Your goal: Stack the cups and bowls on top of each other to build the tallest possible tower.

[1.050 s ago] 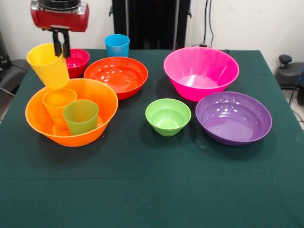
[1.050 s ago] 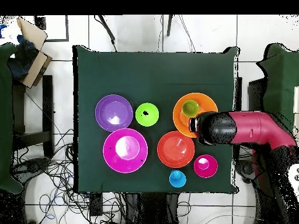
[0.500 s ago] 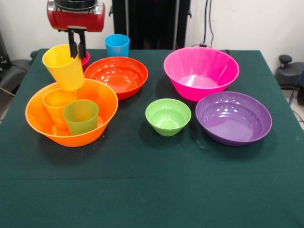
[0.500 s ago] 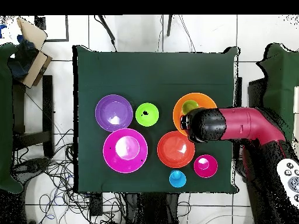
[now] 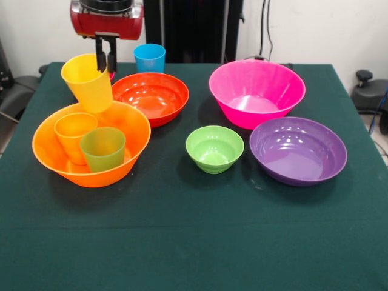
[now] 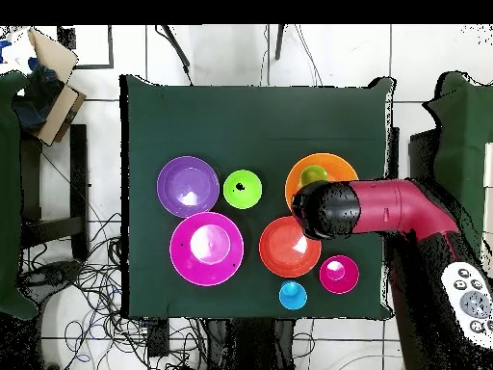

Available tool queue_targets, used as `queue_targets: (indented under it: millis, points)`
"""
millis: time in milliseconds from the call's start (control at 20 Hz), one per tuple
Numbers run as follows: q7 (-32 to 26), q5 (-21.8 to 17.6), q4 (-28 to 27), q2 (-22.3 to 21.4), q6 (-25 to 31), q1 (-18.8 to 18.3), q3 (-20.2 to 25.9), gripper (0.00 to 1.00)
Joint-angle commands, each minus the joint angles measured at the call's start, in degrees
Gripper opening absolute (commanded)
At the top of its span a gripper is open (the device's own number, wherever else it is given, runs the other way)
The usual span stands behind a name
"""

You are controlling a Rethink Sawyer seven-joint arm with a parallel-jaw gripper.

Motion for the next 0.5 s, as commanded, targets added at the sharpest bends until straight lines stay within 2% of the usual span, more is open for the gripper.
queue_targets:
  millis: [50,500]
  points:
    - [10.02,0.53,4.18,1.35,-4.08,3.73,-4.50,0.00]
    - [11.19,1.24,5.40,2.28,-8.43,5.79,-7.00,0.00]
